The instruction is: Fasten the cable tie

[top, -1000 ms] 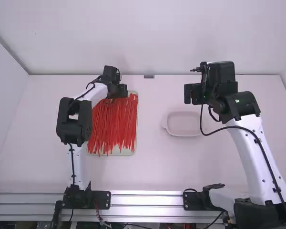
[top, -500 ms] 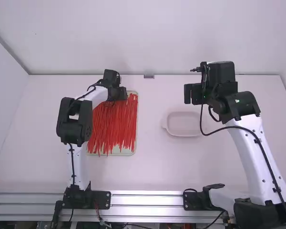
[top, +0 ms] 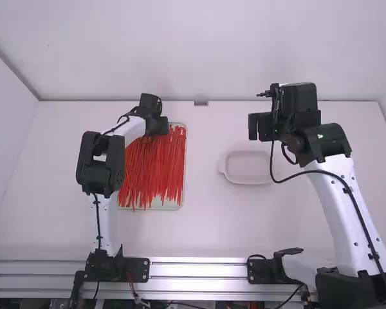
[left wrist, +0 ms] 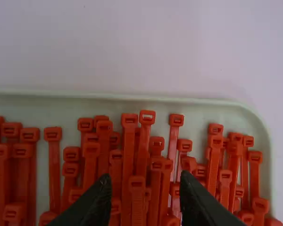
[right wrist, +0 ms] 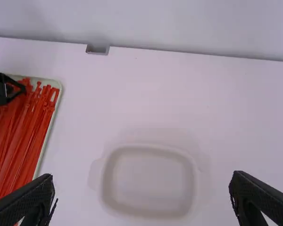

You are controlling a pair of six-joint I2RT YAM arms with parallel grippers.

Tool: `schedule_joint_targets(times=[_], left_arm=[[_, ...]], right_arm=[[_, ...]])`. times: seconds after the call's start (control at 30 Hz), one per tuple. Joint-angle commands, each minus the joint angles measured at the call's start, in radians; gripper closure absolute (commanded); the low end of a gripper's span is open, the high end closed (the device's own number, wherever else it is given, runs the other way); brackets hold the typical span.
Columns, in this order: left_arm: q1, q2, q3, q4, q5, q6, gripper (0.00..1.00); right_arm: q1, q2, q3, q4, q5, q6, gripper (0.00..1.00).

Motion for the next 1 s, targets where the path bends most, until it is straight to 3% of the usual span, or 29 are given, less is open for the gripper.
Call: schedule_joint_targets(times=[0.0,0.3,0.97], left_arm=[[-0.003,0.013,-0.007,0.006,-0.012,0.007,0.65],[-0.003,0.013,-0.002,0.037,-0.014,0.061,0.62],[-0.003,0.013,-0.002,-0.010,-0.014,0.049,0.69]], right_arm=[[0.000,0.006,0.038,-0.002,0.006,0.002,0.02],[0.001,0.006,0.038,-0.001,0.006,0.002,0.02],[0.000,0.006,0.038,-0.001,0.005,0.005,0.02]])
